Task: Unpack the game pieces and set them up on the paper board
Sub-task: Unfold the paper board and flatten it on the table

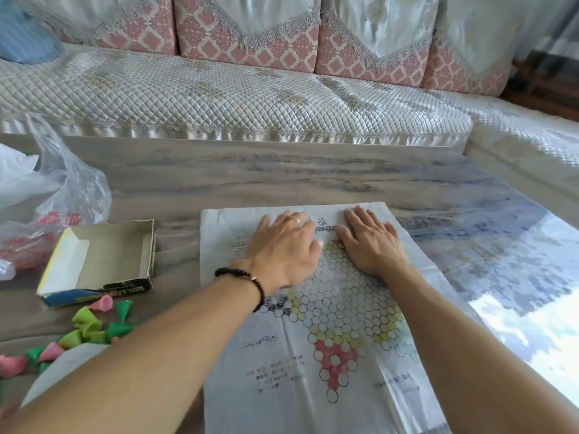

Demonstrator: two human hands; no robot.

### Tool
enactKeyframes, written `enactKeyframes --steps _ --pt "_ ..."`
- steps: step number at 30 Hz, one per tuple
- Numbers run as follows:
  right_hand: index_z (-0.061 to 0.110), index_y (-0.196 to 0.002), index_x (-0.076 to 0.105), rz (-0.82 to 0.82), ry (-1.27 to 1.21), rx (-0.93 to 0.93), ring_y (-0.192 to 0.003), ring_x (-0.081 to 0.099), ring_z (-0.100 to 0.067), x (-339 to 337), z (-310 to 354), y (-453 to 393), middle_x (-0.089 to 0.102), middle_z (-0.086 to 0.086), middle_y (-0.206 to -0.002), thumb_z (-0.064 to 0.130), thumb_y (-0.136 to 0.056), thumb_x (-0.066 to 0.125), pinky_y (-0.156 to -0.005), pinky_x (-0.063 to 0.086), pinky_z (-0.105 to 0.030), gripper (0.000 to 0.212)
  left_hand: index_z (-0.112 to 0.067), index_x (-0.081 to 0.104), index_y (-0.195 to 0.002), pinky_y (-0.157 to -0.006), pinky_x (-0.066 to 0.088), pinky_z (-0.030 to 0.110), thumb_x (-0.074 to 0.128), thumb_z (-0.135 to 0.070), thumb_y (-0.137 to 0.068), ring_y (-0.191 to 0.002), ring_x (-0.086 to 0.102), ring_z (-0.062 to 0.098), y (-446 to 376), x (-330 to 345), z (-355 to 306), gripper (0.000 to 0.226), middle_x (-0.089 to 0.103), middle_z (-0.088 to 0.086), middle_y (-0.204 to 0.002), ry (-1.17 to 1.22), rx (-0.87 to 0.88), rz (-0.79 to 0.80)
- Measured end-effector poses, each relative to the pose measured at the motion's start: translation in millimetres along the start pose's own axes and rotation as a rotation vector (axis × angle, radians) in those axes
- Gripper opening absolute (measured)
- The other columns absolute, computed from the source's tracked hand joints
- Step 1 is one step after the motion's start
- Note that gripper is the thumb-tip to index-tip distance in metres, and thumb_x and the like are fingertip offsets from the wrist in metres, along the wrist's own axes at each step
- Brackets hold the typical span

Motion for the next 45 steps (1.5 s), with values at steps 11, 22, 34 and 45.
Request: enactKeyframes --steps 11,22,34,45 --pt "0.025 -0.149 0.026 -0.054 -0.042 -0.006 -0.147 0.010 -0.015 -4 -4 -3 0.017 0.003 -0.160 0.045 -0.097 0.020 -0.119 0.008 -0.046 0.056 -0.016 -0.001 -0.152 -0.118 -0.003 0.052 0.011 -0.083 -0.079 -0.147 -0.008 0.019 25 32 1 0.100 -0.007 0.002 -0.160 -0.106 0.039 0.110" --pt "0.029 -0.148 0.031 -0.068 -0.079 -0.282 -0.145 0.019 -0.011 -10 15 86 0.024 0.009 -0.157 0.052 -0.098 0.031 -0.118 0.017 -0.038 0.055 -0.015 -0.008 -0.152 -0.115 -0.001 0.058 0.022 -0.104 -0.046 -0.146 -0.013 0.019 33 26 4 0.141 -0.011 0.004 -0.160 -0.127 0.063 0.215" --pt "0.033 -0.152 0.003 0.055 0.045 -0.112 -0.147 -0.004 -0.009 -8 -33 95 -0.004 0.009 -0.160 0.066 -0.092 0.014 -0.120 0.001 -0.037 0.070 -0.019 0.009 -0.152 -0.117 0.000 0.054 0.028 -0.049 -0.098 -0.147 0.003 0.017 24 30 -57 0.064 0.004 0.000 -0.161 0.063 0.152 0.132" --pt "0.030 -0.152 0.015 0.000 0.100 -0.065 -0.148 -0.001 -0.016 -16 -31 98 0.002 -0.001 -0.161 0.060 -0.096 0.016 -0.120 0.002 -0.041 0.063 -0.021 -0.011 -0.152 -0.117 -0.008 0.049 0.017 -0.087 -0.076 -0.144 -0.021 0.012 116 24 -25 0.104 -0.017 -0.004 -0.159 -0.121 0.118 0.227"
Point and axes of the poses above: each hand's wrist, its own y-axis away from the middle knuckle, its own x-axis out of the palm, z = x × y, the point moved 4 cm from there along -y, towards the middle knuckle
